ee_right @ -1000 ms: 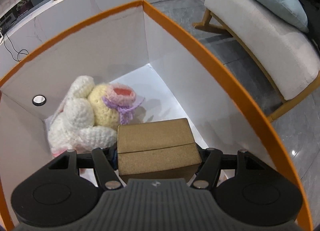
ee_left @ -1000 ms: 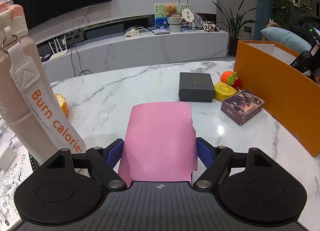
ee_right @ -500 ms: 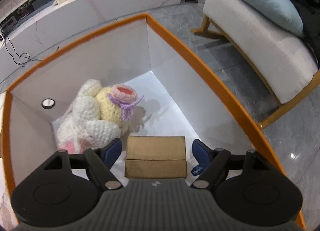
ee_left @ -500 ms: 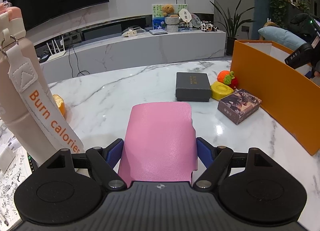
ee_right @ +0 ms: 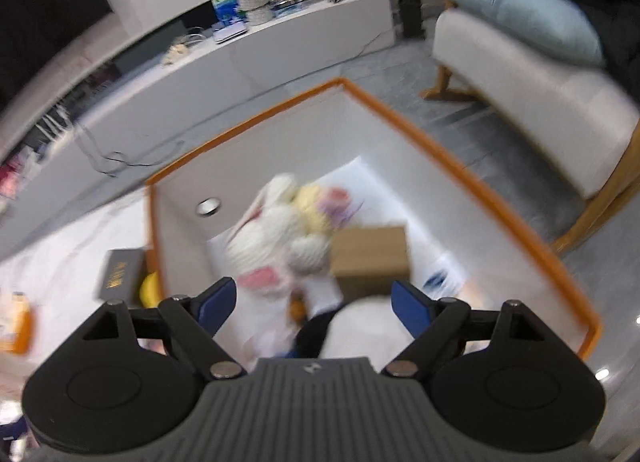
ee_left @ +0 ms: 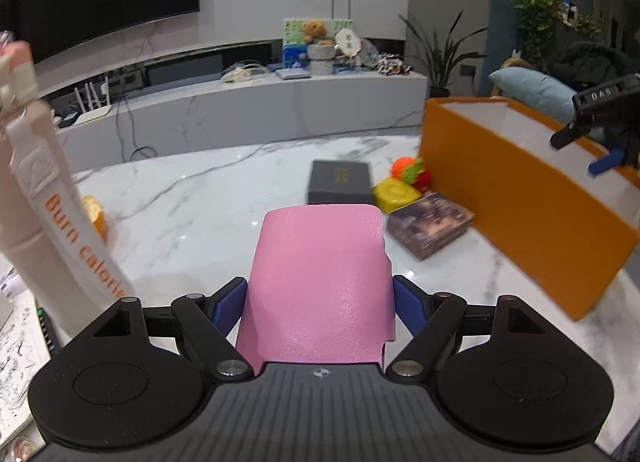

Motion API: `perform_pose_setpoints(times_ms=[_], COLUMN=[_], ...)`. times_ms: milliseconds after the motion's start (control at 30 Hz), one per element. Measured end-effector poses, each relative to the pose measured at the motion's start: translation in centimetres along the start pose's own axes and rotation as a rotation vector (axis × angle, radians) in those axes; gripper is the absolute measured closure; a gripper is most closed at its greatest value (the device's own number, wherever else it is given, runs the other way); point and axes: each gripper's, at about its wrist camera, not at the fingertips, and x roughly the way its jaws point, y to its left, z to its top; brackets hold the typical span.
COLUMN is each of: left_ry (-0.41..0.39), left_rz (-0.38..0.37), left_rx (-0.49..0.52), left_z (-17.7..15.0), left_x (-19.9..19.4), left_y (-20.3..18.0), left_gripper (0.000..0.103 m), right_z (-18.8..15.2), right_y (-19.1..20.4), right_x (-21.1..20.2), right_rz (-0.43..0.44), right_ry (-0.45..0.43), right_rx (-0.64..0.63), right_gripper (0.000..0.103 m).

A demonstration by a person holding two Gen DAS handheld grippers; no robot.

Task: Organize objects
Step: 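Lower the cardboard box into the orange box and open the right tool, then withdraw the right tool from the orange box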

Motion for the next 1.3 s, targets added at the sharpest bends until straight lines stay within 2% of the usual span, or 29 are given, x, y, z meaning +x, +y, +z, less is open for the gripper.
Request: perform_pose_setpoints(times_ms=[67,233,300,367,433,533,567,700,833,933,1067,1300], left_ry=[-0.024,-0.085,-0.100,-0.101,-0.087,-0.062,-0.057,-0.050,-0.060,-0.072,-0.081,-0.076], left_rz=[-0.005,0.010,0.010,0.010,0.010,0.003,0.004,0.006,0.007,0.007,0.000,-0.001], left_rx=[0.018,0.004,-0.003,-0.006,-0.010,-0.009,-0.008,-0.016,-0.032,-0.036,-0.037,-0.032], left_z=[0.9,2.8,2.8,2.5,2.0,1.3,1.1,1.0,1.4,1.7,2.0,2.2], left_x=[-0.4,-1.4,-1.6,-1.4,-1.0,-0.5,-0.4,-0.3,-0.7,-1.0,-1.3,-0.9], left_y=[-1.0,-2.3,-2.2,-2.1,-2.0,-1.7,-1.6,-1.1,-0.5,-0.2,-0.1,-0.7], left_gripper=[0.012,0.012,0.012,0.012,0.012,0.012,0.012,0.012,0.012,0.012,0.012,0.012], right_z=[-1.2,-4.4,-5.3,-5.8,-6.3,-6.9,-7.1,-7.8,-8.2,-8.3,-9.4,-9.7], right_y=[-0.1,2.8,3.7,4.3,4.6,4.4,4.7,5.9,6.9,7.8,10.2,10.8], right_x=[-1.1,-4.0,-4.3,-4.0,-3.7,-2.9,-2.5,-1.6,-1.5,-1.2,-1.1,-1.2], right_rz=[0.043,0.094,0.096,0.080,0.067,0.066,0.069,0.039,-0.004,-0.032,-0.099,-0.088], right_ry=[-0.007,-0.038,-0.025,-0.002,0.020,0.091,0.115,0.139,0.132,0.115,0.077,0.059], right_rx=[-0.002,-0.248,-0.306,-0.330,-0.354,-0.353,-0.368,-0.427,-0.418,-0.345,-0.386,-0.317], right_gripper=[0.017,0.019,0.029,0.047,0.055,0.072,0.081,0.097,0.099,0.099,0.100,0.101])
